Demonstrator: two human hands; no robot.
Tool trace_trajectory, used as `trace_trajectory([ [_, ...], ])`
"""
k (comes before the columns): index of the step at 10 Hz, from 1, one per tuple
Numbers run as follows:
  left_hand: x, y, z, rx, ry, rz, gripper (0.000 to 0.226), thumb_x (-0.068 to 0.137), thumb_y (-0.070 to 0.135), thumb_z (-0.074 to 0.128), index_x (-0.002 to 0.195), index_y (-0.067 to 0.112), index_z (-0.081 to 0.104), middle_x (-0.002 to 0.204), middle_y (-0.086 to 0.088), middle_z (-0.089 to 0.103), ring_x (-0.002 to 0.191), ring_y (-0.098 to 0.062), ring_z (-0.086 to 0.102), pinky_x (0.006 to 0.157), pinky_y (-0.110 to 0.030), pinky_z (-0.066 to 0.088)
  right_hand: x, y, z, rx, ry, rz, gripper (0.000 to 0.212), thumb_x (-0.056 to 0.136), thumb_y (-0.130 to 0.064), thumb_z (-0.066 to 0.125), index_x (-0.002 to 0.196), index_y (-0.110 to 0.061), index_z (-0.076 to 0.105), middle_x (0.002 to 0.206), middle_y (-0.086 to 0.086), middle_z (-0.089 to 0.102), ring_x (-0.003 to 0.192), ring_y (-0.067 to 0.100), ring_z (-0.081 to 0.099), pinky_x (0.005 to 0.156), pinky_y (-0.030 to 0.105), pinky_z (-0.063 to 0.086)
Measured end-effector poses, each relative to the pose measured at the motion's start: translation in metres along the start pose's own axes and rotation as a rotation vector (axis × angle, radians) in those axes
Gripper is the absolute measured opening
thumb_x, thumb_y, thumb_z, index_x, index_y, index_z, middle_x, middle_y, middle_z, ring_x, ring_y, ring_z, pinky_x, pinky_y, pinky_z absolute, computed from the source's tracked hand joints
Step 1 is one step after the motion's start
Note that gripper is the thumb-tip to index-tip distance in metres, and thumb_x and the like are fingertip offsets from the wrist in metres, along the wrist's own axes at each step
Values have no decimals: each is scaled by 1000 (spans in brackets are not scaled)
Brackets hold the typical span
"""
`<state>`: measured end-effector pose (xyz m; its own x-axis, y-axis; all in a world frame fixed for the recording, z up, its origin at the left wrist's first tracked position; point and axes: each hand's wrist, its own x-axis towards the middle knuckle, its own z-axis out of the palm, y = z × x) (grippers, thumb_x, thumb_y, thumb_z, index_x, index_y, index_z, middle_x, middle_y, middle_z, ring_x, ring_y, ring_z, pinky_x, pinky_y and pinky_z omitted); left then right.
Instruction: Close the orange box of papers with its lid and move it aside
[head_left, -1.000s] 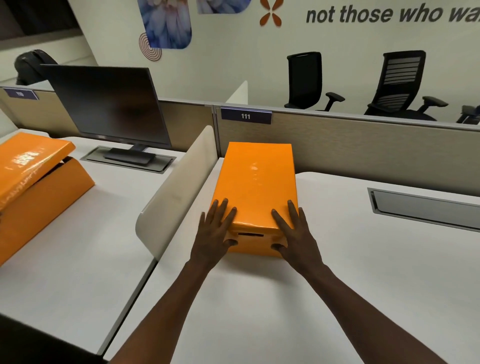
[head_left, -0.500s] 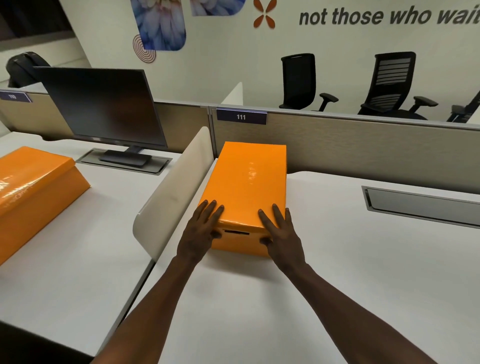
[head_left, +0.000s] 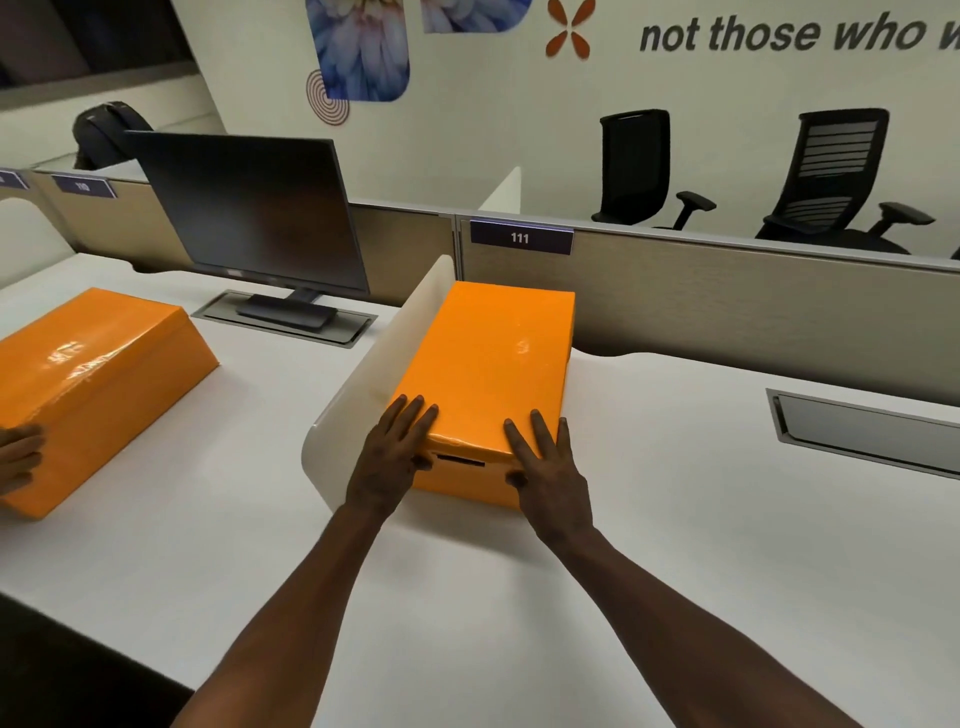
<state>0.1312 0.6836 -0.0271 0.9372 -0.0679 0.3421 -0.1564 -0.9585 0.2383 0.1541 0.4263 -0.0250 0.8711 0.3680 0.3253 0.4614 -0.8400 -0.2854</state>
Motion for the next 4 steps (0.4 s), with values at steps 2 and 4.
trace_trajectory([
  [2, 1, 0, 3, 173, 34, 36, 95, 75, 28, 87, 154, 18, 37, 160, -12, 42, 150, -36, 35, 118, -69, 26, 2, 4, 1, -101, -38, 18, 90, 82, -41, 74, 157, -31, 24, 163, 16, 23, 146, 48, 23, 104, 63, 42],
  [4, 3, 8, -5, 161, 15, 58, 99, 78, 66, 70, 157, 22, 28, 162, -12, 39, 152, -33, 32, 123, -65, 14, 1, 16, -13, -15, -26, -22, 92, 83, -69, 56, 158, -29, 20, 164, 15, 19, 148, 41, 23, 113, 56, 34],
])
